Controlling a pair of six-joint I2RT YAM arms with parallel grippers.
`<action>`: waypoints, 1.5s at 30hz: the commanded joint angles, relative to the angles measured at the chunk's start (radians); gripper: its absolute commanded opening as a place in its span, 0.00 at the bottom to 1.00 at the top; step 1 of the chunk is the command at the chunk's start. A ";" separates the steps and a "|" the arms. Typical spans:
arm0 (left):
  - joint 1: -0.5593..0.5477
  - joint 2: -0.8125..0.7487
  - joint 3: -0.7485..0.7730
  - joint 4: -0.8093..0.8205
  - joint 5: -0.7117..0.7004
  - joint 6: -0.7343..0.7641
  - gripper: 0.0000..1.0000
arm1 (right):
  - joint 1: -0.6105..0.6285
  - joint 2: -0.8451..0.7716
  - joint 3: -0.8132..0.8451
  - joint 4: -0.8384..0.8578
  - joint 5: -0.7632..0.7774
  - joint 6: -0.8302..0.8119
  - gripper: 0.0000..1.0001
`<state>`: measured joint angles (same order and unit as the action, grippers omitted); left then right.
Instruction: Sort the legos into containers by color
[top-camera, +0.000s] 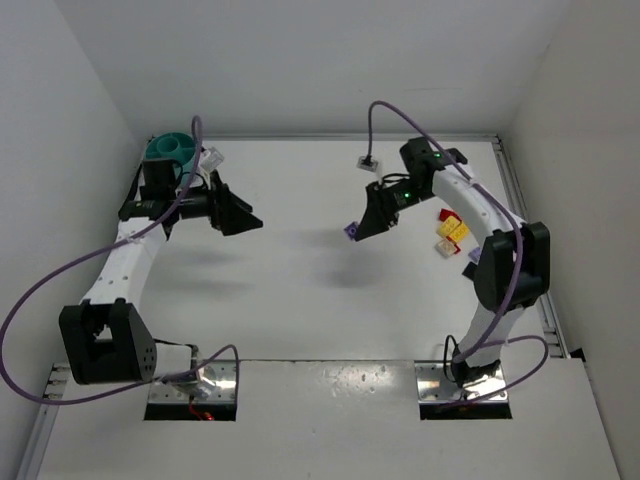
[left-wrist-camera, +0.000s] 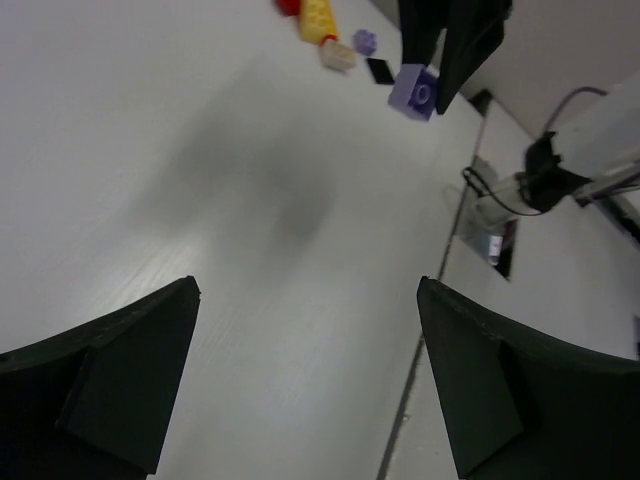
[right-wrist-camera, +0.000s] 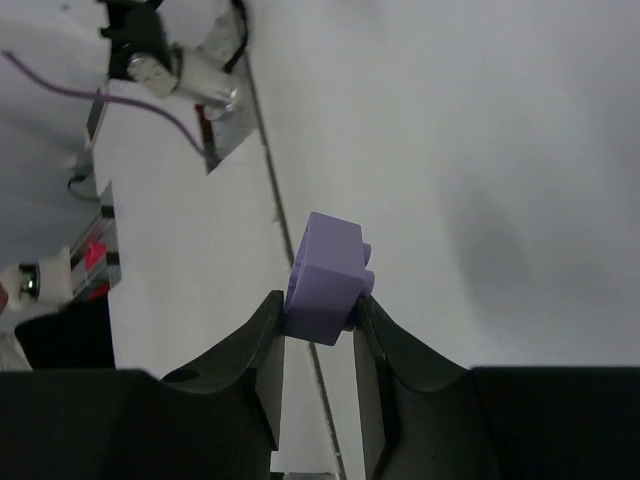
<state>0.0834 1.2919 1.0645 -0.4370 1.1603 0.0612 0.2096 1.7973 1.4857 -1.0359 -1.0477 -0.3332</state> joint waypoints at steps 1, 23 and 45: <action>-0.060 0.053 0.043 0.003 0.232 -0.057 0.96 | 0.079 0.008 0.108 -0.036 -0.101 -0.058 0.11; -0.280 0.107 0.034 0.003 0.268 -0.066 0.89 | 0.384 0.132 0.295 0.096 -0.120 0.126 0.10; -0.301 0.126 0.016 0.021 0.237 -0.075 0.31 | 0.407 0.093 0.304 0.117 0.000 0.146 0.08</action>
<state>-0.2180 1.4235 1.0721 -0.4370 1.3712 -0.0196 0.6285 1.9423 1.7512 -0.9474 -1.0756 -0.1822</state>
